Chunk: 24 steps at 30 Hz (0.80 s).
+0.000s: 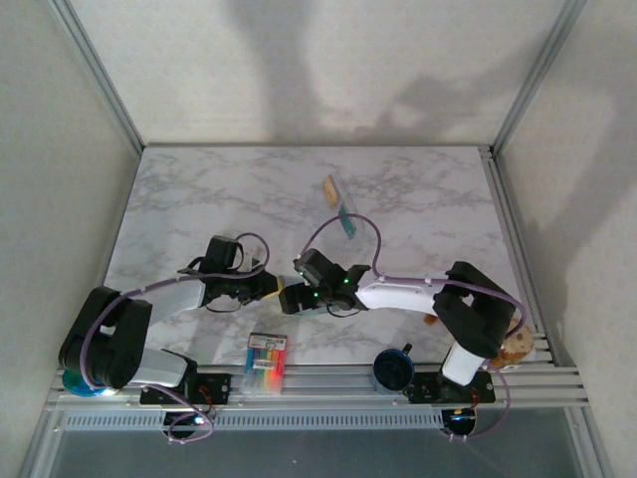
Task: Put the credit cards into the card holder
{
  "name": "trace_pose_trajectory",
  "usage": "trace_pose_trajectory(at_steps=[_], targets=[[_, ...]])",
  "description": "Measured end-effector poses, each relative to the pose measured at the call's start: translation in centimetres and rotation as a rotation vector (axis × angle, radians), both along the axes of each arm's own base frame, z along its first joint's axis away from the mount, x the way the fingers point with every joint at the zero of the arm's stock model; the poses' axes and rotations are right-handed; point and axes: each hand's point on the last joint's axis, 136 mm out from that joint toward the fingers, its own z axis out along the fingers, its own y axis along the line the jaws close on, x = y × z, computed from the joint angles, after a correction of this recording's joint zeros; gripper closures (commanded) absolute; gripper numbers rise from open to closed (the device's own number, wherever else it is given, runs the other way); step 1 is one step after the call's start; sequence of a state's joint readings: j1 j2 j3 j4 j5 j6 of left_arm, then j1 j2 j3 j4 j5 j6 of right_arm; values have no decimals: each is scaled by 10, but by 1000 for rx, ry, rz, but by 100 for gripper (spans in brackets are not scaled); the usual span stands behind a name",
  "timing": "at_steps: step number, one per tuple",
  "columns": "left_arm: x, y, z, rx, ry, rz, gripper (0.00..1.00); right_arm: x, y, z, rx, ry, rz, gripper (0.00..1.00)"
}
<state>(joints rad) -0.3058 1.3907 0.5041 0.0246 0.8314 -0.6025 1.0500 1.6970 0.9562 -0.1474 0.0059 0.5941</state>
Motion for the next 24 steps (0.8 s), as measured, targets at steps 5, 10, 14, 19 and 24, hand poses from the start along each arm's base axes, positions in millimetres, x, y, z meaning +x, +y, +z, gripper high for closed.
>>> trace_pose_trajectory(at_steps=[5, 10, 14, 19, 24], targets=[[0, 0, 1, -1, -4, 0, 100, 3, -12, -14, -75, -12, -21, 14], [0, 0, 1, -1, -4, 0, 100, 10, -19, -17, -116, -38, -53, 14], [0, 0, 3, -3, -11, 0, 100, 13, -29, -14, -151, -64, -72, 13], [0, 0, 3, -3, -11, 0, 100, 18, -43, 5, -179, -122, -77, 11], [0, 0, 3, -3, -10, 0, 100, 12, -33, 15, -119, -101, 4, 11]])
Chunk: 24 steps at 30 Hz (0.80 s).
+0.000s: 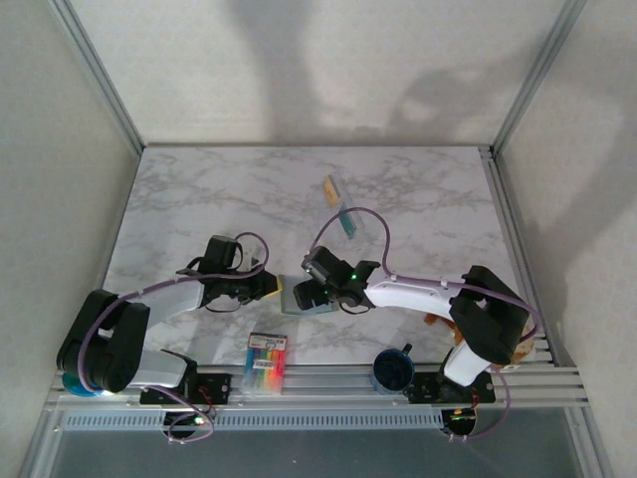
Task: Put the credit cards into the card holder
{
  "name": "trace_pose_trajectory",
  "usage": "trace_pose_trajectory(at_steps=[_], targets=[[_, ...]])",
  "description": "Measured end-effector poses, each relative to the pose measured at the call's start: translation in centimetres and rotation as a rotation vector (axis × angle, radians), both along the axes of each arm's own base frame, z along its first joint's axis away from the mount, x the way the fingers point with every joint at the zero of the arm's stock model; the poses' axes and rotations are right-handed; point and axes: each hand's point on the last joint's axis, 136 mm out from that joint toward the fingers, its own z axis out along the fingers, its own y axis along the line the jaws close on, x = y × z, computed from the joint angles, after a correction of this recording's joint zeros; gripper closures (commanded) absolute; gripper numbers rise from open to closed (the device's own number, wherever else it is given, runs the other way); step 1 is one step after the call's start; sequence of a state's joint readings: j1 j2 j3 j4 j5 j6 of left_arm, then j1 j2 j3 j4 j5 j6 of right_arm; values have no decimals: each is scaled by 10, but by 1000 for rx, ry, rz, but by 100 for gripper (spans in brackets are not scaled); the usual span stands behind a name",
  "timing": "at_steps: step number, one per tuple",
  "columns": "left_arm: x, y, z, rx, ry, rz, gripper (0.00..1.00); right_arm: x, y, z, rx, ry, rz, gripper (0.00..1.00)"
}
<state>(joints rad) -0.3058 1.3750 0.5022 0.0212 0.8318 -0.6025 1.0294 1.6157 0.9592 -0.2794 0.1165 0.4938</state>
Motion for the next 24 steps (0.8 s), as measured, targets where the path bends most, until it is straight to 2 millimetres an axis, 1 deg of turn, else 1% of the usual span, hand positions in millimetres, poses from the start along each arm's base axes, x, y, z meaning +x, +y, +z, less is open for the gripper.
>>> trace_pose_trajectory(at_steps=[6, 8, 10, 12, 14, 19, 24], targets=[[0, 0, 0, -2, 0, -1, 100, -14, 27, 7, 118, 60, 101, 11], [0, 0, 0, -3, 1, -2, 100, -15, 36, 4, 145, 74, 121, 11], [0, 0, 0, -4, 1, -2, 100, -15, 39, -5, 141, 88, 127, 12], [-1, -1, 1, -7, 3, -2, 100, -15, 39, -18, 117, 103, 123, 12], [-1, -1, 1, -6, 4, -2, 100, -14, 37, -27, 97, 109, 113, 12], [-1, -1, 2, -7, -2, -2, 100, -9, 33, -28, 79, 80, 85, 12], [-1, -1, 3, -8, -5, -2, 100, -9, 22, -24, 69, 56, 64, 12]])
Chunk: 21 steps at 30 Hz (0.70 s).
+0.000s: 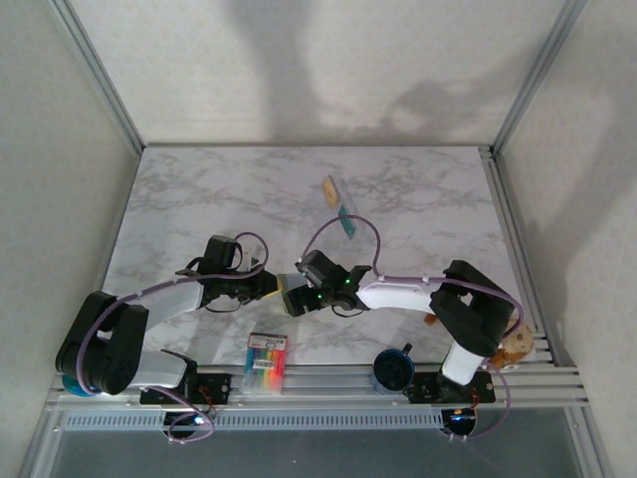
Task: Put the credit cards into the card holder
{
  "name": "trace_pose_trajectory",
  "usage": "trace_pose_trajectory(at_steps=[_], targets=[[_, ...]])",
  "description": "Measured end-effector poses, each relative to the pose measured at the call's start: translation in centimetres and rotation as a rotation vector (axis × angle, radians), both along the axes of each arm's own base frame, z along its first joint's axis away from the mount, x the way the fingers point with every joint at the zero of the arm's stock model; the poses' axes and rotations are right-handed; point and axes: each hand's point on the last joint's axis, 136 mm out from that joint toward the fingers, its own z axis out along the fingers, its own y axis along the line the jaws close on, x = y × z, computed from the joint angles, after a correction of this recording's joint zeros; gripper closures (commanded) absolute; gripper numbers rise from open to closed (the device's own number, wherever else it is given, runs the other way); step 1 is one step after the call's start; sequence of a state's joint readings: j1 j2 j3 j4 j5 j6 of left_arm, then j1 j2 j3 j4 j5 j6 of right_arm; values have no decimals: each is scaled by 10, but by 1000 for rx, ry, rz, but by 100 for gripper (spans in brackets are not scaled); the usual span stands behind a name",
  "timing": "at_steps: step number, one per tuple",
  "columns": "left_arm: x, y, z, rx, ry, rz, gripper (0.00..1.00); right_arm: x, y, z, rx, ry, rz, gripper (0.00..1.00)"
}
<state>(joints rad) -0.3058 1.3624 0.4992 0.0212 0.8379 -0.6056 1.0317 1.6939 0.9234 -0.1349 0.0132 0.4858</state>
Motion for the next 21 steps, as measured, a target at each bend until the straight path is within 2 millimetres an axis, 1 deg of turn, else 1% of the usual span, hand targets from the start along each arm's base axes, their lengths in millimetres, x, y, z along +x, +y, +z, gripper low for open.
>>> trace_pose_trajectory(at_steps=[4, 5, 7, 8, 15, 17, 18, 19, 20, 21], targets=[[-1, 0, -1, 1, 4, 0, 100, 0, -2, 0, -5, -2, -3, 15], [-1, 0, -1, 1, 4, 0, 100, 0, -2, 0, -2, -2, -2, 18], [-1, 0, -1, 1, 4, 0, 100, -2, -1, -2, 6, 6, 4, 30], [-1, 0, -1, 1, 3, 0, 100, -3, -1, -2, 11, 11, 10, 34], [-2, 1, -7, 10, 18, 3, 100, -12, 11, 3, 74, 52, 57, 41], [-3, 3, -11, 19, 29, 6, 100, -13, 11, 3, 76, 58, 59, 45], [-4, 3, -13, 22, 36, 7, 100, -12, 11, 3, 73, 60, 55, 50], [-4, 3, -15, 28, 39, 7, 100, -11, 9, 2, 70, 61, 48, 58], [-4, 4, -16, 32, 40, 9, 100, -10, 8, 2, 70, 63, 39, 61], [-3, 5, -17, 38, 41, 13, 100, -8, 7, 2, 72, 65, 35, 61]])
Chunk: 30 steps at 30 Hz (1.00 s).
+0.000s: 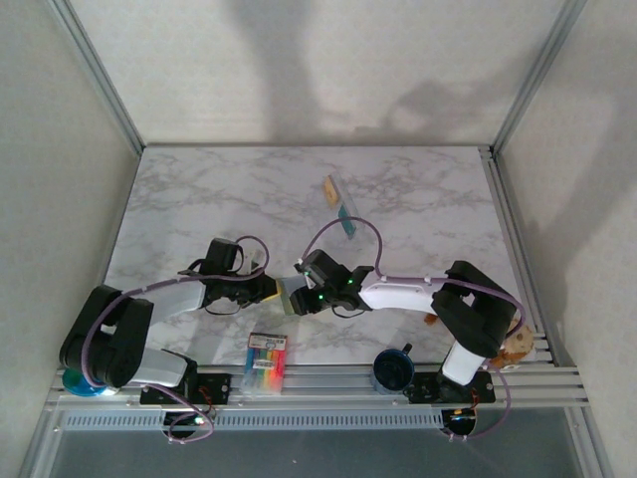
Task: Put the credit cards into the card holder
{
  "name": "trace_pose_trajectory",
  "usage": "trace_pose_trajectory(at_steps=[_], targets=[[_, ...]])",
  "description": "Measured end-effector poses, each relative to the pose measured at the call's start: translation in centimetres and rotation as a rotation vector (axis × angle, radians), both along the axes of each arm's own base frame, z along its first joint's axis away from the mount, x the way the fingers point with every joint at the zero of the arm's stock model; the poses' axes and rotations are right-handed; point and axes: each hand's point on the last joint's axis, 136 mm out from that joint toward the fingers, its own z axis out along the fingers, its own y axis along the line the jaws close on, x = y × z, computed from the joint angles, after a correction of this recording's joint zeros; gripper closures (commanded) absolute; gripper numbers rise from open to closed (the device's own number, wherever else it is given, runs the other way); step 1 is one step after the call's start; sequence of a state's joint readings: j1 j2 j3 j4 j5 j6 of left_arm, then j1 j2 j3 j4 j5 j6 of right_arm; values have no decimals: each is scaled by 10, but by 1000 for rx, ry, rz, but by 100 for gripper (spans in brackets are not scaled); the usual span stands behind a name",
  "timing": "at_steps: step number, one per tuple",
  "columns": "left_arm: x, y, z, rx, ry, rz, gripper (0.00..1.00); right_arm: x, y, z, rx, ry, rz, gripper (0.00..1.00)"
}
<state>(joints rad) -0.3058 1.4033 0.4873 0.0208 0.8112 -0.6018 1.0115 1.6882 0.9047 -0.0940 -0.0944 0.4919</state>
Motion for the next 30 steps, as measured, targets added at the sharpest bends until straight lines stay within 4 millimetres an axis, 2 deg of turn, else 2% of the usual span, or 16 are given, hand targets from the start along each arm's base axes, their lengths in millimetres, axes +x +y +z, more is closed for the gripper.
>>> trace_pose_trajectory(at_steps=[3, 4, 7, 10, 19, 30], targets=[[0, 2, -3, 14, 0, 9, 100, 6, -4, -1, 1, 8, -15, 58], [0, 2, -3, 16, 1, 10, 100, 8, -6, -2, -4, 9, -20, 54], [-1, 3, -7, 21, 13, 10, 100, 8, -10, -11, -35, 25, -33, 35], [-1, 3, -9, 23, 19, 11, 100, 7, -6, -9, -27, 32, -22, 27], [-1, 3, -9, 22, 19, 11, 100, 7, 2, -9, -25, 44, -1, 25], [-1, 3, -6, 16, 12, 16, 100, 9, 6, -14, -154, -27, -12, 25]])
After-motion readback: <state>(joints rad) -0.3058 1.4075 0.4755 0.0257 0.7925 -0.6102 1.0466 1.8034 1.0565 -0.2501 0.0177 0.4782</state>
